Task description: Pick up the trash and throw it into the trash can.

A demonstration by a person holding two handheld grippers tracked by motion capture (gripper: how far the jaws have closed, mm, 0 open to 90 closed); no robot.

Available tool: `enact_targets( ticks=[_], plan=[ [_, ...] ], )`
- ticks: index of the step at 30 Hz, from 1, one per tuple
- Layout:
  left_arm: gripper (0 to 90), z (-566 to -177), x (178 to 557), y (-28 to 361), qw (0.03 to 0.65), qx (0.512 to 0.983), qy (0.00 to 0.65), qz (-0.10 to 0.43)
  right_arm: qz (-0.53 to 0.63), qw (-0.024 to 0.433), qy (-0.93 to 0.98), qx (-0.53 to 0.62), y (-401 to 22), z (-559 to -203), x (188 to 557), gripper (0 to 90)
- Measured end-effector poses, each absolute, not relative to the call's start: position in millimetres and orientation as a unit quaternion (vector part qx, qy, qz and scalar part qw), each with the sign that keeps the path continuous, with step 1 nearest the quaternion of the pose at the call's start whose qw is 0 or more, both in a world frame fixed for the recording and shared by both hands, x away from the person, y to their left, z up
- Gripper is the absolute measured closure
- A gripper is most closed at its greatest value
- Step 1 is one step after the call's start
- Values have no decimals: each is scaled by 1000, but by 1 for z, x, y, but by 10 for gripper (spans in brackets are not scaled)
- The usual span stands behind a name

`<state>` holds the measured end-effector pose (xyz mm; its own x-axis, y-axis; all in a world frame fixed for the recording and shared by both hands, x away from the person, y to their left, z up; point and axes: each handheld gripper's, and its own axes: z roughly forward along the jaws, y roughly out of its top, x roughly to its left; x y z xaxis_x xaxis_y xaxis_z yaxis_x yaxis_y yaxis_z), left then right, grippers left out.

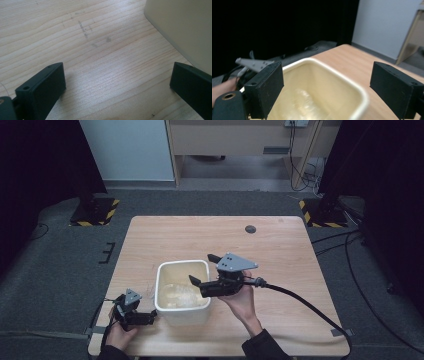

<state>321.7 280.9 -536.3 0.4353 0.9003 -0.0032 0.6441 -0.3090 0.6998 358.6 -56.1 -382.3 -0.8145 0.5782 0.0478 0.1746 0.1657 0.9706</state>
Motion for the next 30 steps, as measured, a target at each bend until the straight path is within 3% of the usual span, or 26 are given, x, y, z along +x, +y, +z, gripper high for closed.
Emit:
enact_targets(
  ticks=[11,30],
  plan=[
    [0,-536,322,281,321,784,493,200,587,216,714,315,-122,-383,364,92],
    [0,-536,322,281,321,785,491,199,485,222,731,425,-227,-473,351,62]
  ],
)
